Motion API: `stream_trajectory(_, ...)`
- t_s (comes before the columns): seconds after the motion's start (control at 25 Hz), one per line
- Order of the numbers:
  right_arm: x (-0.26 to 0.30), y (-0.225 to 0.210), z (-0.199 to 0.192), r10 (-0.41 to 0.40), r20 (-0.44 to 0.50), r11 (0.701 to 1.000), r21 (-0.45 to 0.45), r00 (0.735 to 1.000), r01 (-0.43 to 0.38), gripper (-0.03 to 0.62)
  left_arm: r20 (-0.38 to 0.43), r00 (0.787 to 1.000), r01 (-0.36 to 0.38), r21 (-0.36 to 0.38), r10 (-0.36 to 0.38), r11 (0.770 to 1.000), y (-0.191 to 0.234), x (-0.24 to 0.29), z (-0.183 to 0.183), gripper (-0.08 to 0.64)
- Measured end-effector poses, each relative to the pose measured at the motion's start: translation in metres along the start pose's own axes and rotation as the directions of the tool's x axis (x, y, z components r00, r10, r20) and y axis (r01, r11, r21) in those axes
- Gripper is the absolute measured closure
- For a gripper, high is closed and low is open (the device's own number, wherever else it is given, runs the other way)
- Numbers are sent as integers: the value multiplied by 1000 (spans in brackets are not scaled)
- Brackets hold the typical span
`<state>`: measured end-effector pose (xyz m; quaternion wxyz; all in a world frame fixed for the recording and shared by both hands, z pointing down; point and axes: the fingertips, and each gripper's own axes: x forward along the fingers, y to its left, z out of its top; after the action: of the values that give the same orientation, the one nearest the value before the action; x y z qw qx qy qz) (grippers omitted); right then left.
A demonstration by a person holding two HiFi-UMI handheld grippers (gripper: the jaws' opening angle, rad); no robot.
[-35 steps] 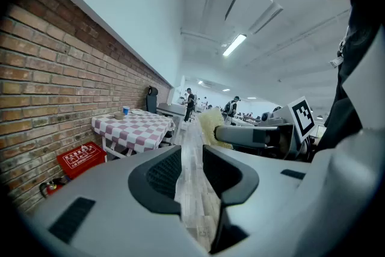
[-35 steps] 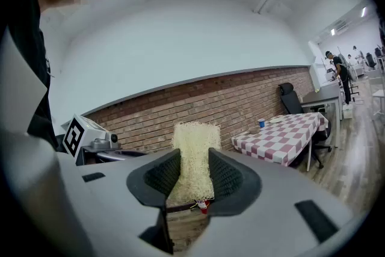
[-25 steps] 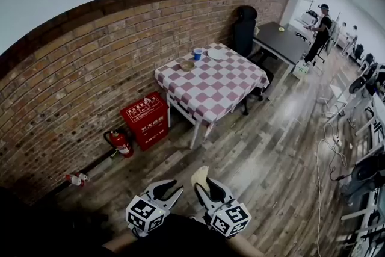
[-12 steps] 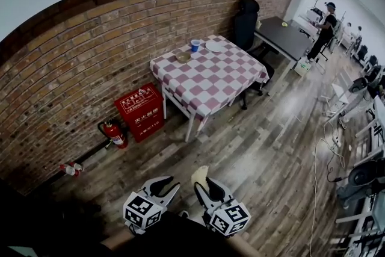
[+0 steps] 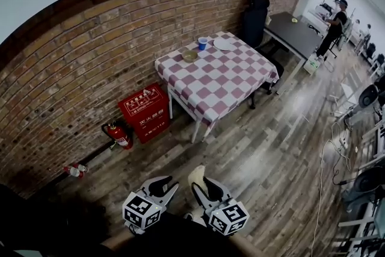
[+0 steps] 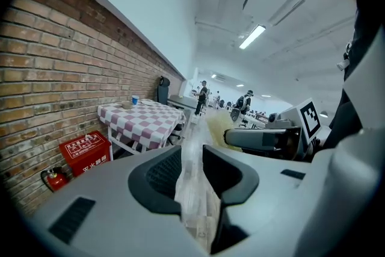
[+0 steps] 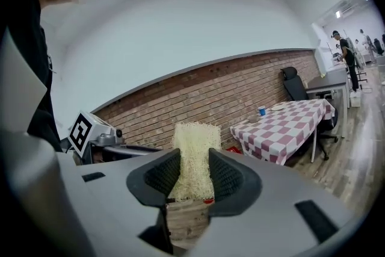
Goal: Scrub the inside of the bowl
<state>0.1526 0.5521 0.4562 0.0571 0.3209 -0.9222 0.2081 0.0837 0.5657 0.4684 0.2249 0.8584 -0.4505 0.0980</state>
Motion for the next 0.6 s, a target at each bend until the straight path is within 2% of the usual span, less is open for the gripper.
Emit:
stream_trajectory(0.32,98,-33,24,-72,-66,997,23,995,74,437,5,999,41,-20,-41,999,98,32,45,440)
stream_trajectory(0.6,174,-47,44,-148,-107,988,25,983,151,437,17,994,107,-20,-106,994,181,56,83,440)
